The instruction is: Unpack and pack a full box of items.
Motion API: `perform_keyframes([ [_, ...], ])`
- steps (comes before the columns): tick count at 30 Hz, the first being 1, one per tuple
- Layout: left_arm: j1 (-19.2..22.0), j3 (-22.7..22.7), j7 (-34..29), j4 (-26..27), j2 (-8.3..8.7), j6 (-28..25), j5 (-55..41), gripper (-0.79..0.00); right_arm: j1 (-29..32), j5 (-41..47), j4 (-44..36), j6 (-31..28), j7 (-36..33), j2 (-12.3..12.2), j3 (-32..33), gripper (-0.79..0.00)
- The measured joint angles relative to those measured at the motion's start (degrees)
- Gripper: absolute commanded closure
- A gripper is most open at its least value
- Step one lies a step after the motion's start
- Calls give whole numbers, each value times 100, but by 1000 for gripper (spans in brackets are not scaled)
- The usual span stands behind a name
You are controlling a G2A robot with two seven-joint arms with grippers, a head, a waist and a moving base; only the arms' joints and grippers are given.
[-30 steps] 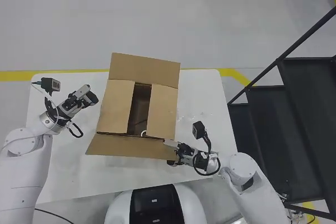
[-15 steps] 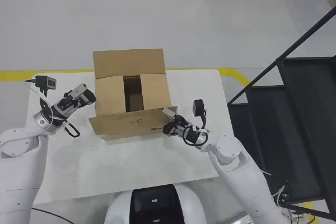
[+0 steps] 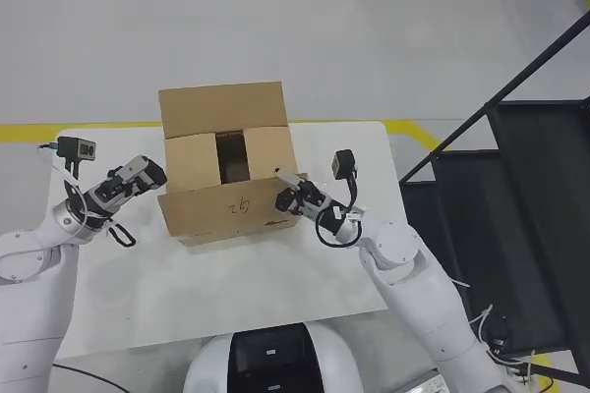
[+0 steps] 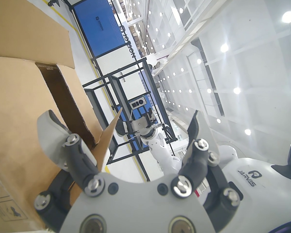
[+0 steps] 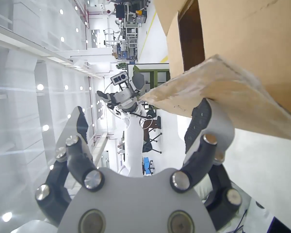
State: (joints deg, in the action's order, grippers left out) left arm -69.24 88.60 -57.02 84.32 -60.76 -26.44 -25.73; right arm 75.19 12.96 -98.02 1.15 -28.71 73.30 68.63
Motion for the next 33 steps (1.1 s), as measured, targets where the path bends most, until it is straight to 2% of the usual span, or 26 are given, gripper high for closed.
perform_keyframes([
  [7, -94, 219, 46, -12, 41, -197, -8, -785, -443, -587, 594, 75, 312, 67, -402, -785],
  [13, 46, 272, 959, -552, 37, -413, 793, -785, -595, -731, 688, 170, 388, 104, -572, -785],
  [17, 392, 131, 1632, -1091, 1, -648, 1305, -785, -611, -824, 565, 231, 335, 102, -591, -785],
  [20, 746, -136, 1948, -1543, -55, -889, 1651, -785, -619, -846, 504, 284, 327, 101, -584, -785],
  [29, 1996, -1109, 2822, -3380, -333, -1688, 2293, -785, -698, -887, 523, 471, 368, 121, -621, -785],
  [33, 1976, -1102, 2819, -3343, -332, -1679, 2297, -785, -734, -883, 506, 518, 305, 125, -636, -785],
])
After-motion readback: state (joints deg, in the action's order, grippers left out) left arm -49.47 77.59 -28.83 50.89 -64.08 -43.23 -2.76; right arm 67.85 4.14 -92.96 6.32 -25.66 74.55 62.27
